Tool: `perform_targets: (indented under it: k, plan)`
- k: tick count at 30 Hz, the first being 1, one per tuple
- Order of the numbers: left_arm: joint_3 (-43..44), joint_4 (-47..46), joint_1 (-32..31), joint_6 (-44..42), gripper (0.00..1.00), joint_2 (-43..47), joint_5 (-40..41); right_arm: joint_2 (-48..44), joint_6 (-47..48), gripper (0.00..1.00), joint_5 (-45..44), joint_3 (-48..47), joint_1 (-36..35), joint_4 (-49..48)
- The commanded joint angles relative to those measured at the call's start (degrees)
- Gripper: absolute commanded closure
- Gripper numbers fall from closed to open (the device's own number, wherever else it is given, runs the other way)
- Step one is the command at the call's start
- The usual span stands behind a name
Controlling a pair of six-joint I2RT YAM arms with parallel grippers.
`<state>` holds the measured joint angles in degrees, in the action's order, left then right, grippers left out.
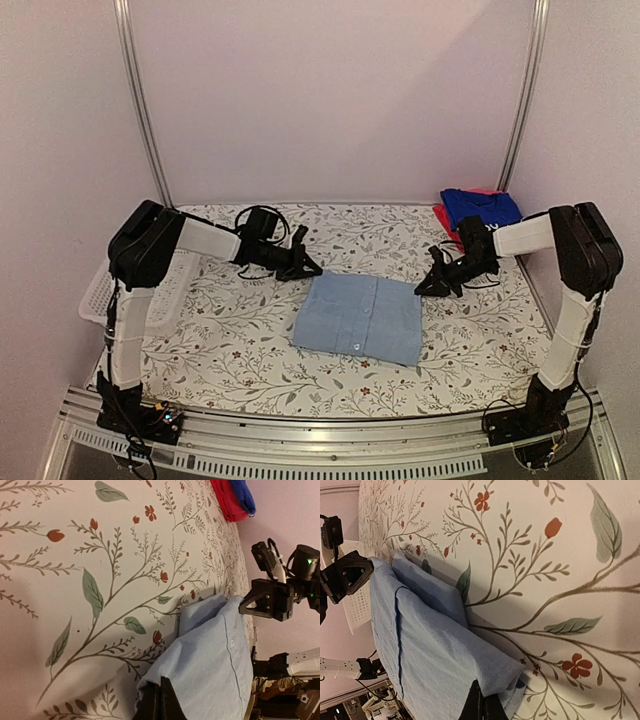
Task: Fold and stack the mixed laundry pile
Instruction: Adjust the square-folded shirt at the center of the board, then smooth out the square-folded shirt at the center of the board.
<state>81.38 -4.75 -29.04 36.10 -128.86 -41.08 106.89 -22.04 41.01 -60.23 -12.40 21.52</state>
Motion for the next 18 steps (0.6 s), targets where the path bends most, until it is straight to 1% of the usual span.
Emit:
perform_targets:
  k: [1, 6, 7, 8, 9, 11, 12, 13, 14, 16, 18]
  plan:
    - [4.66, 1.85, 2.58, 0.25, 0.99, -3.83, 3.26, 7.14, 1.46, 1.00, -7.05, -4.97, 1.01, -0.16]
    - [10.77, 4.08, 2.78, 0.39, 0.96, -7.00, 4.83, 13.47, 3.01, 1.00, -9.70, -13.16, 1.79, 1.68]
    - [11.34, 4.47, 2.95, 0.42, 0.91, -7.17, 5.41, 14.23, 3.54, 1.00, -9.57, -15.25, 1.84, 2.93]
    - [11.64, 4.56, 3.07, 0.11, 0.83, -6.90, 6.02, 15.08, 3.97, 1.00, -9.62, -17.30, 1.90, 4.44]
    - [11.38, 6.77, 3.26, -0.30, 0.69, -6.06, 7.35, 15.43, 4.82, 0.96, -9.87, -19.18, 1.88, 5.97]
    - [9.37, 6.86, 3.73, -2.17, 0.44, -2.02, 10.59, 14.47, 5.90, 0.83, -11.39, -22.22, 1.86, 8.48]
    - [7.93, 6.64, 3.90, -3.81, 0.28, 0.75, 12.55, 13.17, 6.59, 0.73, -11.88, -23.27, 1.88, 9.35]
    - [6.59, 6.61, 3.89, -5.74, 0.07, 3.98, 15.23, 11.05, 7.00, 0.63, -12.26, -24.26, 1.95, 10.54]
    - [5.23, 6.36, 3.94, -7.88, 0.01, 7.14, 16.93, 9.69, 7.51, 0.56, -12.43, -25.37, 1.96, 11.66]
    - [2.47, 5.76, 3.98, -11.78, 0.00, 13.82, 18.80, 6.49, 8.89, 0.45, -11.57, -26.95, 2.01, 14.00]
    - [-0.90, 2.41, 3.95, -13.31, 0.00, 20.23, 17.40, 2.44, 8.92, 0.36, -8.00, -26.31, 2.02, 14.48]
